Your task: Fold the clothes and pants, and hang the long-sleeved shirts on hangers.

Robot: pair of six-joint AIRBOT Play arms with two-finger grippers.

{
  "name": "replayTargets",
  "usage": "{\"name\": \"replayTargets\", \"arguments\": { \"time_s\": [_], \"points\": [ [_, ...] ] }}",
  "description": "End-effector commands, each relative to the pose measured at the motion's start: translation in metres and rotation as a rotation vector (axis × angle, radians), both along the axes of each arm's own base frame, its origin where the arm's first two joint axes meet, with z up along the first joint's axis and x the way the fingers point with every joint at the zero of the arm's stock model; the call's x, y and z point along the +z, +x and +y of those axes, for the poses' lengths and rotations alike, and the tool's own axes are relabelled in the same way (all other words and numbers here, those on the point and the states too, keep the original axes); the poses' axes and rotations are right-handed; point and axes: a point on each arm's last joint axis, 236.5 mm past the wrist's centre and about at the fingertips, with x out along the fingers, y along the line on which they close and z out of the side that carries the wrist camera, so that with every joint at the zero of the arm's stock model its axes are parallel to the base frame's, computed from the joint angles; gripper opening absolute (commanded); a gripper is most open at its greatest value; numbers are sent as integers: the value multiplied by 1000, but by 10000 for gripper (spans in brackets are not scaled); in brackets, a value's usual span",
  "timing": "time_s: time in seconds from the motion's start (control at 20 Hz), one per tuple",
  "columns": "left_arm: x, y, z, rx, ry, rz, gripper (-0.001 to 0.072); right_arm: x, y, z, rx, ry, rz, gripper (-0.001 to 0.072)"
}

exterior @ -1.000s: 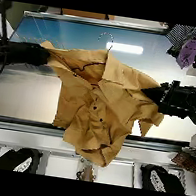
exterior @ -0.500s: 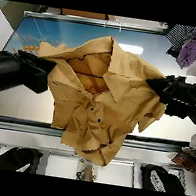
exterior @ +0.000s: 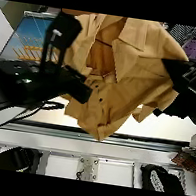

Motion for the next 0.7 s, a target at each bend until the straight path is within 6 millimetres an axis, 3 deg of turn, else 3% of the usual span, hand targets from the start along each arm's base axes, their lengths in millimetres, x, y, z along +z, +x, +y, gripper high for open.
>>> {"name": "replayTargets", "arguments": {
  "time_s": [0.0, 0.05, 0.1, 0.15, 0.2, 0.35, 0.5, 0.65],
  "points": [
    [-4, 31, -26, -5, -31, -60, 14, 29, -5, -4, -33, 14, -73, 7],
    [-4, 39, -23, 12, -36, -67, 19, 33, -7, -4, -38, 14, -85, 7],
    [0, 46, -18, 27, -50, -82, 220, 35, -8, -5, -41, 14, -92, 8],
    [10, 52, -12, 43, -75, -109, 514, 37, -9, -5, -45, 13, -97, 7],
    [25, 57, -1, 68, -111, -143, 587, 38, -9, -6, -49, 12, -101, 7],
    [67, 63, 45, 177, -221, -212, 587, 48, -2, -20, -128, 22, -134, 7],
    [84, 57, 84, 260, -252, -228, 587, 59, 6, -35, -203, 58, -160, 7],
    [84, 48, 98, 287, -241, -210, 587, 66, 17, -89, -428, -72, -216, 7]
  ]
}}
